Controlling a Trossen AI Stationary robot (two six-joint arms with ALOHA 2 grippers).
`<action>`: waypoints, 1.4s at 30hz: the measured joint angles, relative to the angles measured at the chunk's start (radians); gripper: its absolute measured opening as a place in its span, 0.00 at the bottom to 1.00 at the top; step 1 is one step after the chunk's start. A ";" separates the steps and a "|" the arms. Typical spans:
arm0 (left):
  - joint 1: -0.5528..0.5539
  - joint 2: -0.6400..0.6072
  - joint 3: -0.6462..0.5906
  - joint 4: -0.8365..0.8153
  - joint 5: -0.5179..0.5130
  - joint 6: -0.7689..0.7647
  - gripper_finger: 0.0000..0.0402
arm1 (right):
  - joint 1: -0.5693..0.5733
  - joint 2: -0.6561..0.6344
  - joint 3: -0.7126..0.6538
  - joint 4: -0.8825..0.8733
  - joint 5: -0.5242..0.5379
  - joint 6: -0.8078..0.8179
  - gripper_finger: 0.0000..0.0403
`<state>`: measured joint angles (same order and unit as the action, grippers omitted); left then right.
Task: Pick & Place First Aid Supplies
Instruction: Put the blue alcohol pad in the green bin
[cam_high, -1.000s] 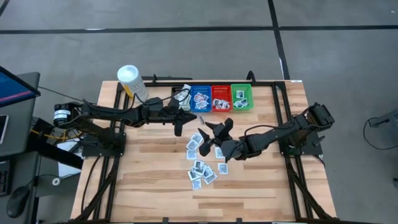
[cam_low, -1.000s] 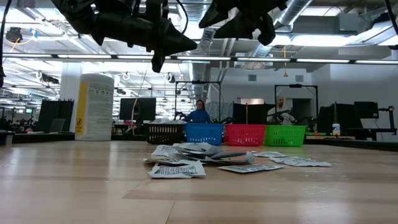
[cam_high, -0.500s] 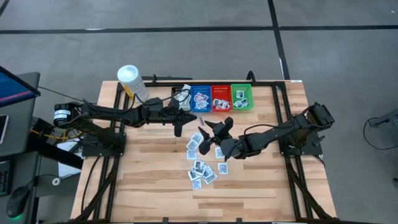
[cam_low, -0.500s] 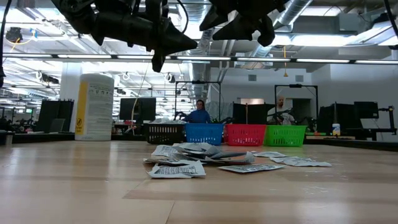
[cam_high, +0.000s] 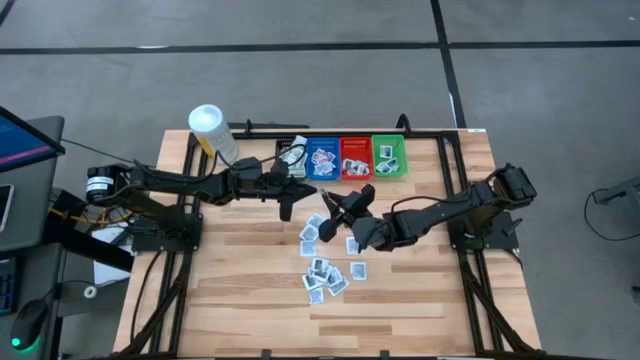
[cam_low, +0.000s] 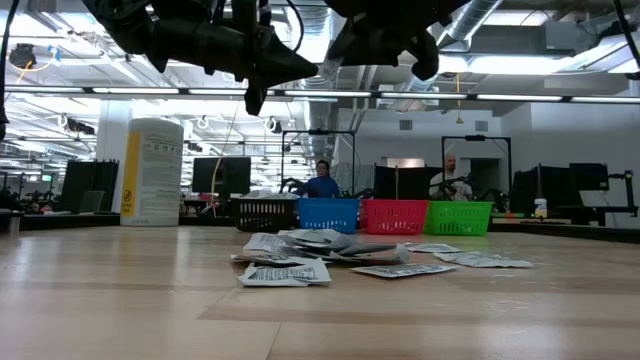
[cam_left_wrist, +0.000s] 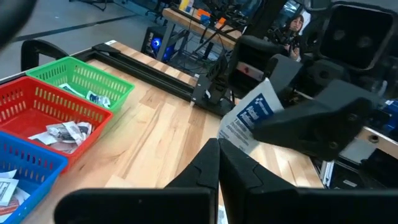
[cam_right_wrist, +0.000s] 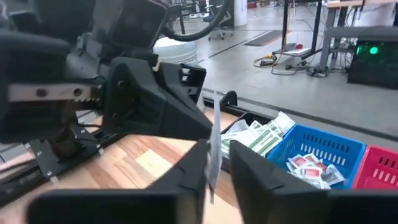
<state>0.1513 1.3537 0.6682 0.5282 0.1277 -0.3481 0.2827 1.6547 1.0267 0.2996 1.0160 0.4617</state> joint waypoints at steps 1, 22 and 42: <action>0.000 0.000 0.000 0.002 0.002 0.000 0.01 | -0.003 0.000 0.000 0.000 -0.008 0.006 0.10; 0.000 -0.001 0.000 0.019 0.008 0.007 0.16 | -0.029 0.000 0.000 0.000 -0.126 0.029 0.00; 0.050 -0.063 0.000 0.003 0.008 0.032 0.46 | -0.070 -0.268 0.002 -0.609 -0.070 0.201 0.00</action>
<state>0.2015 1.2906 0.6678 0.5308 0.1360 -0.3156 0.2126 1.3868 1.0283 -0.3095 0.9459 0.6623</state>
